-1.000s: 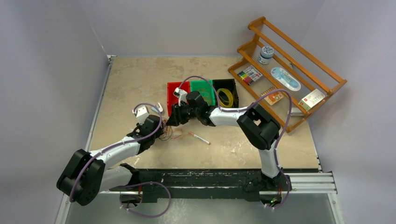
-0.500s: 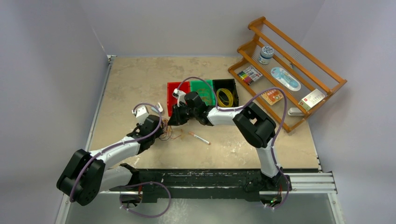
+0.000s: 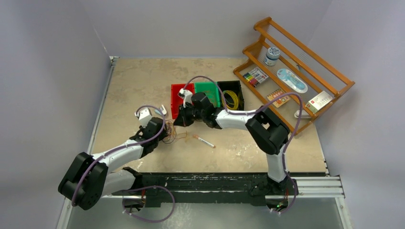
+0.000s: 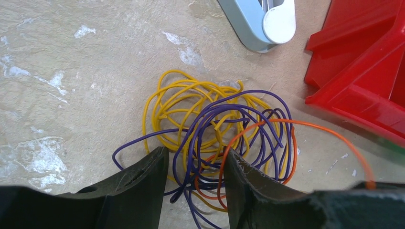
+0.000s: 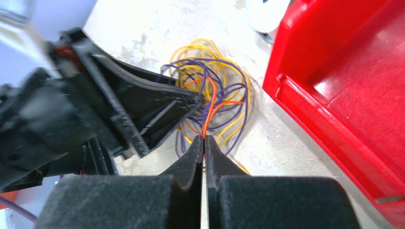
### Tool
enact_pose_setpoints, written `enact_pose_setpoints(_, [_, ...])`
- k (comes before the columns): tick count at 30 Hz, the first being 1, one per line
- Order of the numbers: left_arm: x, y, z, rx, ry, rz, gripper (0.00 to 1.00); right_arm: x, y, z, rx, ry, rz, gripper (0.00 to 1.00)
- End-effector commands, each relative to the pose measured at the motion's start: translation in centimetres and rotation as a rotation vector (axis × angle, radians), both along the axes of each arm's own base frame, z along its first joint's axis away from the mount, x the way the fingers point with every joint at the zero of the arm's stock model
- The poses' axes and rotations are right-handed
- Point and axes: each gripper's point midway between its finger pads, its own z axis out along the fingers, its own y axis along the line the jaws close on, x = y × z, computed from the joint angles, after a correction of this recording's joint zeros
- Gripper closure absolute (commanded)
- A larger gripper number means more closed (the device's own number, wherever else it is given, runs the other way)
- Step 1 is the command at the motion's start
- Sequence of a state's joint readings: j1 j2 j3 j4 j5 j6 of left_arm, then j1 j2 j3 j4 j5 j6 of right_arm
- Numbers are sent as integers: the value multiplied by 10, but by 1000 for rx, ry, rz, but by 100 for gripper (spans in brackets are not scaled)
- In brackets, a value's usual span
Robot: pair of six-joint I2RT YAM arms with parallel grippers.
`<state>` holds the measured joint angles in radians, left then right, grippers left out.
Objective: Untangle the cables
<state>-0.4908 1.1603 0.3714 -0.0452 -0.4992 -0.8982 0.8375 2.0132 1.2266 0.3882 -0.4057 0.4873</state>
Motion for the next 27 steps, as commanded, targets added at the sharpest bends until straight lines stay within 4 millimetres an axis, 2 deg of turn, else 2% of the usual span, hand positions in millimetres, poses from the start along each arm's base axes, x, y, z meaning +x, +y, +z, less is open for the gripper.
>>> enact_pose_setpoints(1, [5,1,0,-13,-14,13,54,9,-1,78,106,-184,-17,100])
enact_pose_setpoints(9, [5,0,0,-12,-13,14,51,7,-12,143,181,-298,-36,100])
enact_pose_setpoints(15, [6,1,0,-13,-14,16,51,13,-28,193,223,-395,-108,100])
enact_pose_setpoints(21, [5,0,-1,-13,-11,10,50,26,-57,241,245,-508,-224,100])
enact_pose_setpoints(27, [5,0,-1,-14,-13,11,50,42,-95,279,243,-607,-344,100])
